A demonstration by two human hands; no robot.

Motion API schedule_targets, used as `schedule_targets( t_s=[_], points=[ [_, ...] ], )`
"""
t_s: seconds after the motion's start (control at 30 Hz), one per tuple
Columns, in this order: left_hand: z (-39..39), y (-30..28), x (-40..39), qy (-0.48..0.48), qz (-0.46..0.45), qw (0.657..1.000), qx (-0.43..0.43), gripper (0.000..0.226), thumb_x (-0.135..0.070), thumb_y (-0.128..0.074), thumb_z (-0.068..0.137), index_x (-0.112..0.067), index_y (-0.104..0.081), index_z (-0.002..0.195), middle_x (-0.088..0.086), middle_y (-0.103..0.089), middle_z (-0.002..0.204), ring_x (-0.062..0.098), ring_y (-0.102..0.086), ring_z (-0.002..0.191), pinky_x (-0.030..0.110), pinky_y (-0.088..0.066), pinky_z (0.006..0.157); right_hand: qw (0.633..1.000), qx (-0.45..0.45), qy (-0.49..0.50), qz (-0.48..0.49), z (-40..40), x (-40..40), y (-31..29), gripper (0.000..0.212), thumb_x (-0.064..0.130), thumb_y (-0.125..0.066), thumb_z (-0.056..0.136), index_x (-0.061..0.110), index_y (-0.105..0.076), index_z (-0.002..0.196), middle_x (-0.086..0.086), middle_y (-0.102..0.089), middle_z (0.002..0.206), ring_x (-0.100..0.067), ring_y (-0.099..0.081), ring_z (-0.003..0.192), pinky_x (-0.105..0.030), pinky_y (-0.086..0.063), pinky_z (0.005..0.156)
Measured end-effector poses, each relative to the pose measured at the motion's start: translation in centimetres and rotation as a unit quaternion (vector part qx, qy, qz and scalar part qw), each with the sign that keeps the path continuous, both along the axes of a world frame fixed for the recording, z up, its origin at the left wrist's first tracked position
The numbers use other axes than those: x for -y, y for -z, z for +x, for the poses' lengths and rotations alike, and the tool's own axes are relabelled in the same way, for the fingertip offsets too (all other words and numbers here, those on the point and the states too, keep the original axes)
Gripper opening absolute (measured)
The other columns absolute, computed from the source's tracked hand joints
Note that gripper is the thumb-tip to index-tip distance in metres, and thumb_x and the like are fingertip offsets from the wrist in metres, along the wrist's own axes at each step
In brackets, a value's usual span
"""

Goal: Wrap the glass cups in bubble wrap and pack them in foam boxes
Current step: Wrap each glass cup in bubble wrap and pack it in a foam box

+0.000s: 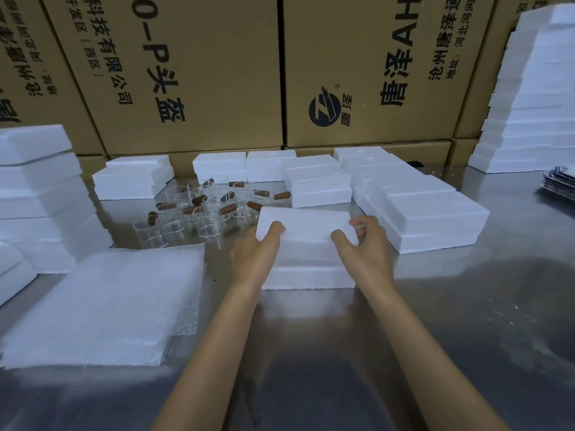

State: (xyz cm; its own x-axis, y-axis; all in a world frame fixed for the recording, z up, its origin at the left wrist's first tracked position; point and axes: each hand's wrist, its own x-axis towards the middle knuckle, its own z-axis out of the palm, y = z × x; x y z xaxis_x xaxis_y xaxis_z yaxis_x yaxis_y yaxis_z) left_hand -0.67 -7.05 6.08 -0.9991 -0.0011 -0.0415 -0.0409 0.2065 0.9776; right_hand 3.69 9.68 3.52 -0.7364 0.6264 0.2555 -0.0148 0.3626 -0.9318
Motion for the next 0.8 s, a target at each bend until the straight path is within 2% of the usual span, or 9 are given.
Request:
schedule_targets(
  t_s=[0.13,0.23,0.33,0.37,0.47,0.6,0.7,0.73,0.8],
  points=[
    [-2.2,-1.5,-0.9,0.005,-0.002,0.998,-0.058,0.029,-0.053,-0.052,0.079,-0.027,-0.065,0.082,0.004,-0.064,0.117,0.029,-0.054,0.119,0.049,-0.045,0.103,0.999,-0.041,0.003,0.022,-2.4,-0.6,-1.7,0.029,0.04,-0.062,0.089,0.038,-0.054,0.117,0.014,-0.05,0.114,-0.009,-0.053,0.101,-0.025,-0.044,0.077],
    [-4.6,-0.4,-0.8,0.023,0.029,0.999,-0.025,0.013,-0.039,-0.06,0.092,-0.026,-0.059,0.096,-0.013,-0.059,0.096,0.011,-0.058,0.093,0.028,-0.045,0.077,0.998,-0.004,-0.042,-0.038,-3.7,-1.1,-1.0,0.033,0.046,-0.057,0.093,0.034,-0.058,0.125,0.011,-0.055,0.122,-0.002,-0.055,0.101,-0.028,-0.046,0.087],
    [-6.2,2.0,-0.4,0.021,0.013,1.0,0.019,0.03,-0.048,-0.063,0.093,-0.025,-0.052,0.107,-0.014,-0.054,0.1,0.004,-0.053,0.091,0.029,-0.042,0.078,0.991,0.043,-0.084,-0.095,-4.3,-1.6,0.9,0.031,0.048,-0.051,0.096,0.025,-0.066,0.111,-0.006,-0.062,0.109,0.011,-0.056,0.097,-0.016,-0.045,0.079],
    [-6.6,2.6,-0.1,0.02,0.005,0.999,0.026,0.027,-0.048,-0.062,0.094,-0.025,-0.055,0.104,-0.01,-0.058,0.104,0.009,-0.057,0.097,0.031,-0.045,0.085,0.987,0.05,-0.095,-0.116,-4.4,-1.9,1.4,0.03,0.047,-0.051,0.096,0.025,-0.068,0.102,-0.004,-0.064,0.107,0.012,-0.058,0.094,-0.017,-0.045,0.087],
    [-7.3,3.5,0.2,0.026,-0.023,0.999,0.018,0.019,-0.035,-0.059,0.097,-0.019,-0.064,0.088,0.003,-0.067,0.103,0.022,-0.063,0.096,0.043,-0.049,0.097,0.971,0.077,-0.121,-0.192,-4.7,-3.1,1.6,0.018,0.048,-0.055,0.092,0.039,-0.07,0.098,0.004,-0.068,0.118,-0.008,-0.064,0.106,-0.033,-0.049,0.096],
    [-7.3,3.4,-0.4,0.02,-0.081,0.996,-0.006,0.019,-0.031,-0.054,0.098,-0.016,-0.061,0.088,0.015,-0.062,0.09,0.028,-0.063,0.088,0.045,-0.051,0.094,0.968,0.088,-0.108,-0.209,-5.0,-3.7,1.8,0.028,0.046,-0.06,0.088,0.028,-0.073,0.105,0.005,-0.072,0.109,-0.017,-0.067,0.099,-0.033,-0.052,0.089],
    [-7.2,3.6,-0.3,0.003,-0.075,0.997,-0.002,0.015,-0.029,-0.056,0.097,-0.019,-0.061,0.088,0.016,-0.069,0.107,0.032,-0.066,0.105,0.045,-0.052,0.098,0.978,0.064,-0.102,-0.171,-4.8,-3.4,2.3,0.015,0.042,-0.059,0.095,0.036,-0.07,0.086,0.03,-0.064,0.08,0.015,-0.059,0.079,-0.003,-0.042,0.069],
    [-7.2,3.7,-0.3,0.002,-0.061,0.998,0.003,0.011,-0.028,-0.057,0.097,-0.021,-0.063,0.091,0.012,-0.069,0.111,0.029,-0.065,0.106,0.044,-0.052,0.098,0.979,0.055,-0.105,-0.164,-4.7,-3.2,2.2,0.017,0.039,-0.059,0.096,0.039,-0.067,0.081,0.035,-0.059,0.075,0.024,-0.054,0.07,0.002,-0.038,0.059],
    [-7.4,3.9,-0.2,-0.011,-0.024,1.0,0.005,0.015,-0.027,-0.059,0.097,-0.02,-0.065,0.108,0.006,-0.066,0.117,0.025,-0.063,0.109,0.041,-0.051,0.099,0.98,0.051,-0.109,-0.158,-4.4,-3.0,2.2,0.015,0.038,-0.059,0.096,0.042,-0.064,0.083,0.04,-0.053,0.083,0.03,-0.048,0.069,0.003,-0.035,0.058]
  ],
)
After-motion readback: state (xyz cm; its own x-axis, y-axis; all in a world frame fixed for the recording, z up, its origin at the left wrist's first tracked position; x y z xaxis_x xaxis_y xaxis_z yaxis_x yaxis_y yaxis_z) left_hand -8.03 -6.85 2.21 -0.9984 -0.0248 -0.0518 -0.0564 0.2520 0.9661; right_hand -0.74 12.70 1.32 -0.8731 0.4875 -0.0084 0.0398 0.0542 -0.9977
